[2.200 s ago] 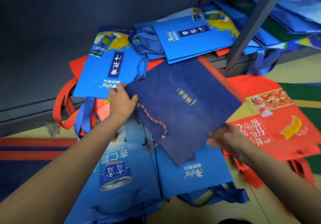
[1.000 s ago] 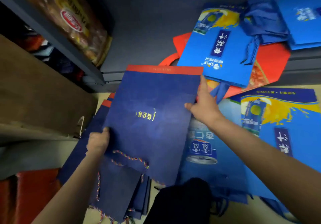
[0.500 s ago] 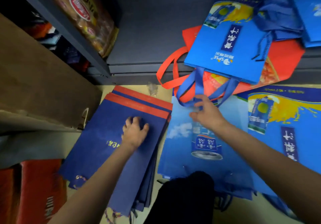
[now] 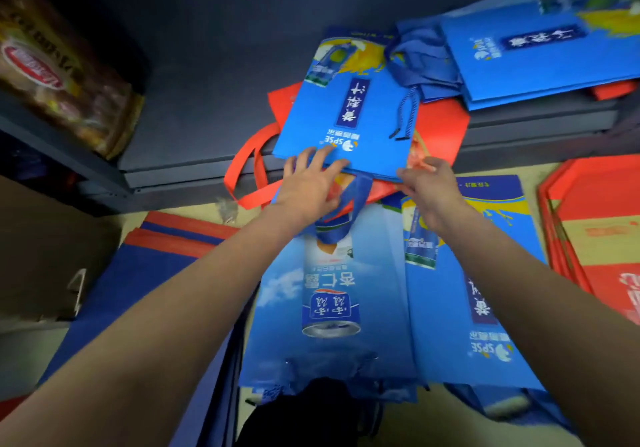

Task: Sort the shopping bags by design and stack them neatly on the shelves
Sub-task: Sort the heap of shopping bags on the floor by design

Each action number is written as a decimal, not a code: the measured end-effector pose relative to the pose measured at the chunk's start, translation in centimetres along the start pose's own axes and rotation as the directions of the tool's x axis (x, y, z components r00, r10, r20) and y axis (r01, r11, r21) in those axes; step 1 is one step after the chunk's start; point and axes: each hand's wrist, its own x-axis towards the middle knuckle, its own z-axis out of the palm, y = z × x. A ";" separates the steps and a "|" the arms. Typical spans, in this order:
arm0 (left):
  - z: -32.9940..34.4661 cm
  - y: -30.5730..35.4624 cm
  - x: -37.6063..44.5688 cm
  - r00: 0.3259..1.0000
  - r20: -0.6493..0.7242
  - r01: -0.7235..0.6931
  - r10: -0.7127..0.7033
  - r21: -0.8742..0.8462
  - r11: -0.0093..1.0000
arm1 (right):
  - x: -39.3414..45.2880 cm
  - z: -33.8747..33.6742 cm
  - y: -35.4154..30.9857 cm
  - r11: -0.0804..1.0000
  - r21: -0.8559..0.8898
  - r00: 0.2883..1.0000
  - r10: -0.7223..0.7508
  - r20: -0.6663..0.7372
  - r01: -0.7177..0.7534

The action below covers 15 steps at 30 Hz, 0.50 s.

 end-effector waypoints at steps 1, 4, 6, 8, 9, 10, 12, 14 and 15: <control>0.2 0.6 0.2 1.000 0.001 0.015 -0.015 -0.007 1.000 | -0.1 0.4 -0.7 0.992 0.121 0.998 0.034 0.055 -0.040; -0.4 1.2 -0.1 0.974 -0.228 -0.048 0.007 -0.174 0.984 | -0.2 1.2 -2.5 0.986 0.165 0.995 -0.033 0.096 0.017; -1.6 1.0 -0.9 0.890 -0.444 -0.213 0.102 -0.209 0.955 | -0.6 0.4 -3.1 0.990 0.091 0.985 -0.119 0.126 0.108; -2.7 0.6 -2.0 0.833 -0.539 -0.282 0.127 -0.214 0.935 | -1.6 -1.1 -3.3 0.986 0.008 0.961 -0.167 0.219 0.169; -2.9 0.4 -2.6 0.838 -0.540 -0.259 0.076 -0.273 0.926 | -2.1 -2.1 -3.2 0.980 -0.042 0.946 -0.177 0.271 0.195; -3.0 0.1 -3.1 0.857 -0.516 -0.216 0.006 -0.349 0.912 | -2.4 -3.3 -2.8 0.974 -0.089 0.932 -0.171 0.319 0.209; -2.4 -0.3 -3.7 0.899 -0.423 -0.102 -0.110 -0.449 0.888 | -3.1 -6.5 -1.6 0.967 -0.172 0.913 -0.110 0.393 0.191; -0.8 -0.3 -4.0 0.934 -0.283 0.055 -0.217 -0.486 0.872 | -3.5 -10.5 -0.4 0.955 -0.263 0.917 -0.025 0.398 0.140; 0.4 -0.2 -3.8 0.941 -0.170 0.163 -0.291 -0.526 0.835 | -3.5 -12.5 0.1 0.945 -0.309 0.924 0.023 0.381 0.104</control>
